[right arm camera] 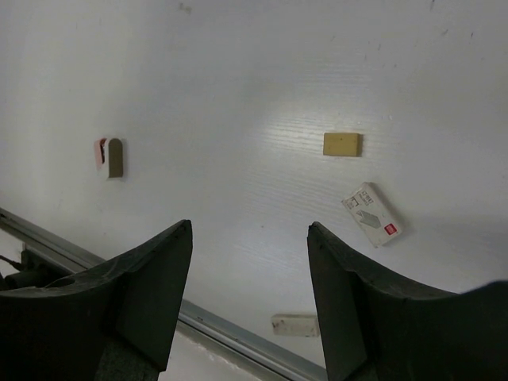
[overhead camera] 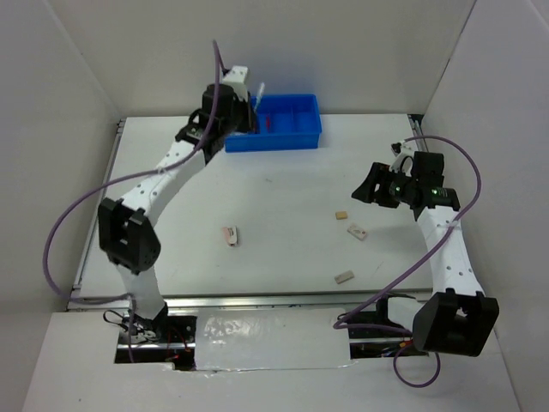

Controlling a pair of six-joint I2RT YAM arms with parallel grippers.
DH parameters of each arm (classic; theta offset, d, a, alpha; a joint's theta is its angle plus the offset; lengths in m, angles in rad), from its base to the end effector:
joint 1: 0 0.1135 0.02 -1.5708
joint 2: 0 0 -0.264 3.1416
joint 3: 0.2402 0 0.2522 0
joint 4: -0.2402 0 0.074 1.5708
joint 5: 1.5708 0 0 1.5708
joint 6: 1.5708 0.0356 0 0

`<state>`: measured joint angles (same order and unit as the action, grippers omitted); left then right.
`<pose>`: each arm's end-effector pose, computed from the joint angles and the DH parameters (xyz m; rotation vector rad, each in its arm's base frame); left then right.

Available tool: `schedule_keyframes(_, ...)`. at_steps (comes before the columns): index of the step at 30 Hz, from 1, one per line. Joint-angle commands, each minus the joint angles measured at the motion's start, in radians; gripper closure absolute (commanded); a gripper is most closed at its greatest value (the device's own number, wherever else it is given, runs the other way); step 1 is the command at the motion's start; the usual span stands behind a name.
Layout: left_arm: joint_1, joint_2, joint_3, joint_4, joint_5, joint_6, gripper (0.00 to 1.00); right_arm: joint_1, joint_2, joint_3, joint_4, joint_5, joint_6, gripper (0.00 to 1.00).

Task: Sort the stationery into containers
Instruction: Place the pen in the storage box.

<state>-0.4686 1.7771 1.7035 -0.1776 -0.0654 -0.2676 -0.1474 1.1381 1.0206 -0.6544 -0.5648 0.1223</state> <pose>0.3837 -0.1916 0.3865 0.1386 1.8406 -0.4588 0.2344 -0.0155 0.3114 0.0296 2.2796 0.6445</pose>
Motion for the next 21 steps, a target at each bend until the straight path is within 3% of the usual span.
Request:
schedule_keyframes(1, 0.094, 0.194, 0.194, 0.019, 0.051, -0.077, 1.0, -0.011, 0.014, 0.002, 0.036, -0.014, -0.003, 0.33)
schedule_keyframes(5, 0.134, 0.384, 0.421, 0.136, 0.058, -0.076, 1.0, -0.017, 0.02, 0.01, 0.03, -0.009, -0.004, 0.33)
schedule_keyframes(11, 0.134, 0.574, 0.485, 0.389, 0.019, 0.05, 1.0, -0.021, 0.046, 0.007, 0.027, 0.0, -0.006, 0.33)
schedule_keyframes(21, 0.139, 0.775, 0.613, 0.469, -0.013, -0.033, 1.0, -0.027, 0.081, 0.007, 0.027, 0.008, -0.01, 0.33)
